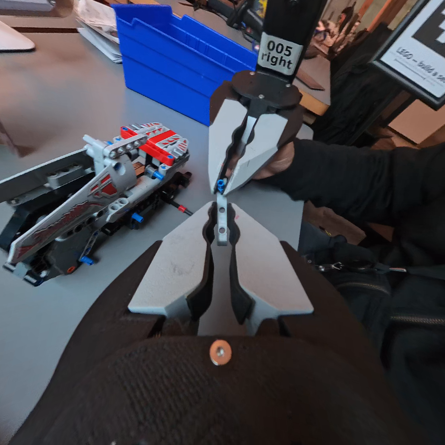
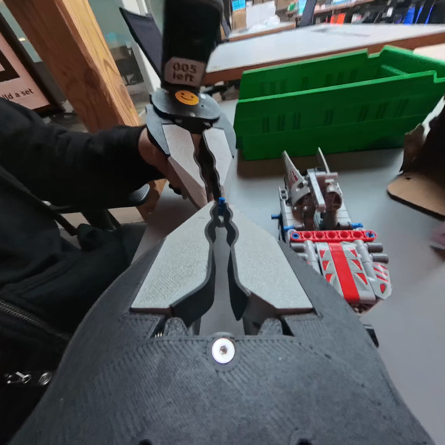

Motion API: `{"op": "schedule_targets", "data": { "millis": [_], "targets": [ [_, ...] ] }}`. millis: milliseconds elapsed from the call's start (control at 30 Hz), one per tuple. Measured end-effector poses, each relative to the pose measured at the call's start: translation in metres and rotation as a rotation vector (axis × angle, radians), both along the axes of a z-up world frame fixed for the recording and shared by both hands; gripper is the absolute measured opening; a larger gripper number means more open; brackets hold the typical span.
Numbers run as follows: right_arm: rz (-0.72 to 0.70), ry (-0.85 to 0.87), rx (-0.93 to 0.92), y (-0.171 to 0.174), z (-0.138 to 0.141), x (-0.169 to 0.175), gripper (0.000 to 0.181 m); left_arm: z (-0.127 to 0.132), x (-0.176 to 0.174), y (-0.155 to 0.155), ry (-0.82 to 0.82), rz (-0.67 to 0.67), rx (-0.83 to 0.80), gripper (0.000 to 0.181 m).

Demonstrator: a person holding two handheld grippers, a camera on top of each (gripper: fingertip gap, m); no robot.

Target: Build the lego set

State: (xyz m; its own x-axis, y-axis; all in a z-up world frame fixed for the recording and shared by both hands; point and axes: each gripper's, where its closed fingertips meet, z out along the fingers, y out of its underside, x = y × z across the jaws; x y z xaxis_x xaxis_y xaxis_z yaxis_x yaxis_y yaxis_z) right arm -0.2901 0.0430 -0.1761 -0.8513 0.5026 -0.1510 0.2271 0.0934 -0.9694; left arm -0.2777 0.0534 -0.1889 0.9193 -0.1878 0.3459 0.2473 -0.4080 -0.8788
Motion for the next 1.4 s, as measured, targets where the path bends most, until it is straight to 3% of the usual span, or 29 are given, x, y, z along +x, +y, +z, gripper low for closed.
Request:
{"op": "schedule_targets", "data": {
  "millis": [33,100,133,233,333,467,533,600,667,733,800,900,1000,1100,1200,1333,1400],
  "targets": [
    [0.009,0.031,-0.041,-0.004,0.009,0.002,0.001,0.000,0.005,0.000,-0.001,-0.027,-0.002,0.006],
    [0.050,0.069,-0.193,-0.009,0.034,0.006,0.000,-0.039,0.020,0.003,0.167,-0.087,-0.172,0.005],
    [0.050,0.055,-0.190,-0.009,0.033,0.004,0.000,-0.047,0.029,0.010,0.170,-0.099,-0.174,0.005],
    [0.006,0.086,-0.146,0.000,0.032,0.004,0.001,-0.019,0.018,0.015,0.074,-0.041,-0.052,0.006],
    [-0.044,0.161,-0.167,0.017,0.046,0.003,0.001,-0.015,-0.003,0.006,0.082,0.014,-0.046,0.006],
    [-0.122,0.287,-0.040,0.013,0.046,0.007,0.002,-0.018,0.012,0.013,0.075,-0.057,-0.003,0.006],
    [-0.199,0.343,0.068,0.009,0.049,0.017,0.002,-0.023,0.014,0.014,0.124,-0.063,-0.026,0.006],
    [-0.325,0.441,0.142,0.020,0.076,0.038,0.002,-0.021,0.017,0.014,0.163,-0.073,-0.009,0.006],
    [-0.554,0.519,0.200,0.065,0.118,0.059,0.001,-0.021,0.019,0.013,0.179,-0.081,-0.001,0.006],
    [-0.815,0.457,0.306,0.140,0.140,0.077,0.001,-0.020,0.020,0.014,0.191,-0.081,0.008,0.006],
    [-1.017,0.283,0.465,0.222,0.126,0.096,0.002,-0.021,0.020,0.015,0.202,-0.081,0.001,0.006],
    [-1.023,-0.121,0.526,0.288,0.052,0.115,0.001,-0.020,0.021,0.017,0.203,-0.080,0.010,0.006],
    [-0.888,-0.503,0.426,0.295,-0.016,0.130,0.002,-0.021,0.021,0.017,0.190,-0.083,0.005,0.006],
    [-0.887,-0.480,0.353,0.301,-0.022,0.128,0.001,-0.022,0.022,0.017,0.192,-0.089,-0.001,0.006],
    [-0.891,-0.662,0.509,0.314,-0.060,0.147,0.003,-0.026,0.026,0.017,0.213,-0.111,-0.022,0.006],
    [-0.825,-0.565,0.430,0.294,-0.047,0.155,0.002,-0.029,0.029,0.018,0.235,-0.127,-0.037,0.006],
    [-0.857,-0.661,0.489,0.303,-0.059,0.167,0.004,-0.028,0.029,0.017,0.222,-0.129,-0.035,0.006]
  ]
}}
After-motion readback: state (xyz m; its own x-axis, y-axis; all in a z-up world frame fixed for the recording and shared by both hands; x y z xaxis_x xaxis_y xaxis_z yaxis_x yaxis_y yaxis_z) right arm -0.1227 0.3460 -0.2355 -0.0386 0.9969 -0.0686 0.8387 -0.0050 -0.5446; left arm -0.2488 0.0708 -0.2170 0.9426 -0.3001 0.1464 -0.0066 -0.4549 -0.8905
